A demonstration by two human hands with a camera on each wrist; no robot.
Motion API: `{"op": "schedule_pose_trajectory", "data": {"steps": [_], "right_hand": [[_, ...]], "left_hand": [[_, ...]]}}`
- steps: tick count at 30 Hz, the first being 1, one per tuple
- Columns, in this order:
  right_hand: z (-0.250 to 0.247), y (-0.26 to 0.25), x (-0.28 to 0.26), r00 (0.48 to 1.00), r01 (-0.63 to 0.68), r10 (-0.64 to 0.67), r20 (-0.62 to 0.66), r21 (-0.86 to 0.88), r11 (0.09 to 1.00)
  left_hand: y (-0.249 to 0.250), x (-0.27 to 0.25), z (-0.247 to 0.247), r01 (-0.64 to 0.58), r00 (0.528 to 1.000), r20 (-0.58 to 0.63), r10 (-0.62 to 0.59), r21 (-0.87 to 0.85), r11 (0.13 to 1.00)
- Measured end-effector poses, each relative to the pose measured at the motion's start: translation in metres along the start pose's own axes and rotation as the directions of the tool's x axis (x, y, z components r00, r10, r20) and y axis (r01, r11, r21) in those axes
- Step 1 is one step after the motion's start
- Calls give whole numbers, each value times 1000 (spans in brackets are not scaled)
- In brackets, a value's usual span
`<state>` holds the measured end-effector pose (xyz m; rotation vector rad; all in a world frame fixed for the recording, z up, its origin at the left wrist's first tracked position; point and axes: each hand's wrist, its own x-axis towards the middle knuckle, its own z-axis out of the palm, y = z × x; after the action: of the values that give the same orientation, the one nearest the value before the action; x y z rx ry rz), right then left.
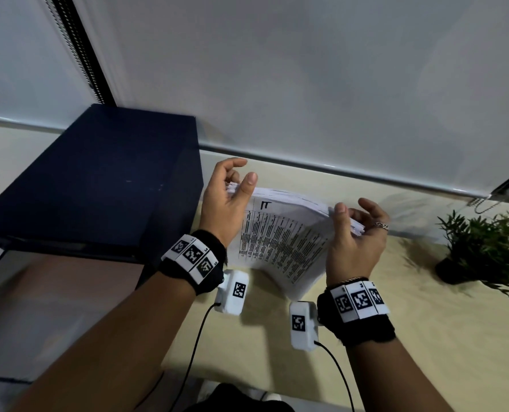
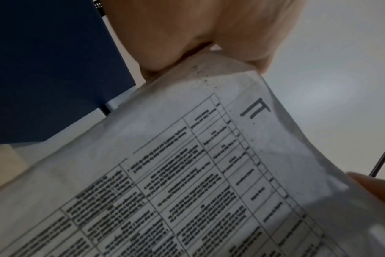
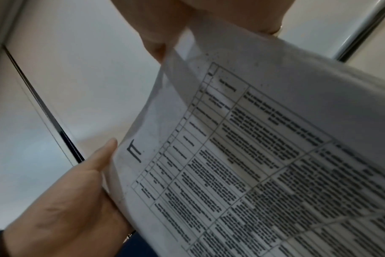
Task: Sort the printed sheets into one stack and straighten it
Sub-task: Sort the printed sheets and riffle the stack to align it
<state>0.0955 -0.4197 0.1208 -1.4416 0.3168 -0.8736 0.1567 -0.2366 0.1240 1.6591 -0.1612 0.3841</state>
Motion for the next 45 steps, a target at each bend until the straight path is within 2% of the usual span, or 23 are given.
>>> {"op": "schedule_pose_trajectory", "data": {"steps": [3, 6, 10, 13, 18, 20, 23, 28, 35, 38, 42, 45], "right_hand": [[-7, 9, 1, 991, -76, 69, 114, 61, 995], [-12, 18, 6, 972, -127, 130, 196, -25, 992], [-19, 22, 16, 970, -89, 99, 223, -55, 994], [-28, 25, 19, 958, -84, 108, 267, -99, 992], [-31, 28, 16, 950, -122, 149, 276, -114, 986], [-30, 26, 15, 949, -111, 138, 282, -110, 988], [-30, 23, 14, 948, -83, 115, 296, -119, 989], [-30, 25, 12, 951, -68, 102, 291, -125, 990], [-34, 27, 11, 945, -69, 98, 311, -103, 992], [-34, 27, 11, 947, -79, 107, 304, -104, 991], [-33, 26, 10, 939, -85, 113, 326, -101, 991], [-33, 25, 11, 940, -81, 108, 324, -96, 992]], "left_hand": [[-7, 0, -11, 57, 995, 85, -51, -61, 997], [-13, -2, -16, 146, 975, 173, -143, -8, 989], [-12, -8, -17, 104, 967, 232, -102, 2, 995], [-18, -17, -23, 88, 979, 187, -79, -42, 995], [-29, -26, -28, 39, 997, -74, -39, -1, 999], [-26, -27, -27, 43, 994, -97, -47, -43, 998], [-22, -33, -25, 181, 984, 37, -177, -251, 951], [-17, -42, -23, 327, 944, 166, -285, -374, 868], [-17, -45, -27, 312, 948, 191, -254, -405, 860], [-14, -49, -26, 330, 935, 268, -231, -425, 843], [-12, -51, -24, 336, 935, 269, -231, -469, 817], [-11, -48, -24, 310, 948, 220, -230, -476, 823]]}}
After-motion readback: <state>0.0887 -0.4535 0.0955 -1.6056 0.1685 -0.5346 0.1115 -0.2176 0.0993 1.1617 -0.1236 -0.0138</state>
